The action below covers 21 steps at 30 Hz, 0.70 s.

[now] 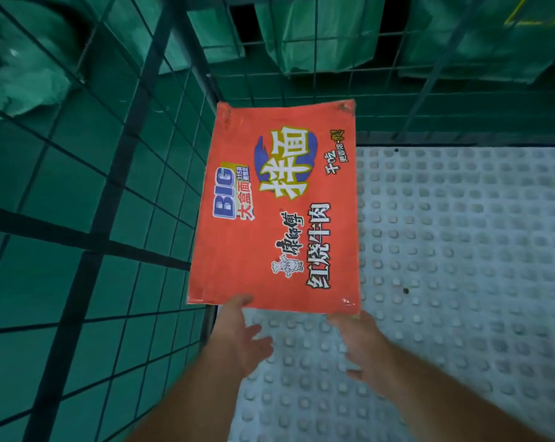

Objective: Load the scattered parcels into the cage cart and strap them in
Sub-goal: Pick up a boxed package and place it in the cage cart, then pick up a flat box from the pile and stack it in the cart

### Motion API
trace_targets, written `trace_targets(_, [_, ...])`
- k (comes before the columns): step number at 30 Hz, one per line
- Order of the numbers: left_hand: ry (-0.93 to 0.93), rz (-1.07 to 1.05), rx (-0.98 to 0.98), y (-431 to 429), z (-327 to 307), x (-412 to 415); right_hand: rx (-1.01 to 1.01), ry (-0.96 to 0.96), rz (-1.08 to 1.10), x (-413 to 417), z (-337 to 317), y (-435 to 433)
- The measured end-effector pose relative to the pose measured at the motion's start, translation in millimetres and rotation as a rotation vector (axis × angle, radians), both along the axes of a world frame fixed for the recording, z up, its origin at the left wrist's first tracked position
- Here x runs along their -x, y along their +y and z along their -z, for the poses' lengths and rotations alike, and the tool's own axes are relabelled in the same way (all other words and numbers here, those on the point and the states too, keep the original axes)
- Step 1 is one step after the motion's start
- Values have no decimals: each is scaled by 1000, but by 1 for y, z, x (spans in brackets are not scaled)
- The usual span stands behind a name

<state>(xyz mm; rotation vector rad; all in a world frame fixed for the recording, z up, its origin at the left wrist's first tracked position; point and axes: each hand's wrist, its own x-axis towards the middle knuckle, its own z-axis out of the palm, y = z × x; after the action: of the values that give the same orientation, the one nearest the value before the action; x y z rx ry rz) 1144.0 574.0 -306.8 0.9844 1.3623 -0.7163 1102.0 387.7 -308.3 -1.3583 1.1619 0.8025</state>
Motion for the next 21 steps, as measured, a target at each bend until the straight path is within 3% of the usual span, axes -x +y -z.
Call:
trace_targets(5, [-149, -82, 95, 15, 14, -19, -49, 9, -1, -14, -10, 5])
trace_targets(9, [-288, -81, 62, 33, 5, -55, -238, -206, -60, -33, -11, 2])
trace_targets(16, [-194, 211, -46, 41, -14, -26, -72, -208, -273, -24, -10, -17])
trace_targets(21, [-47, 361, 19, 8, -68, 76, -105, -58, -157, 68, -46, -36])
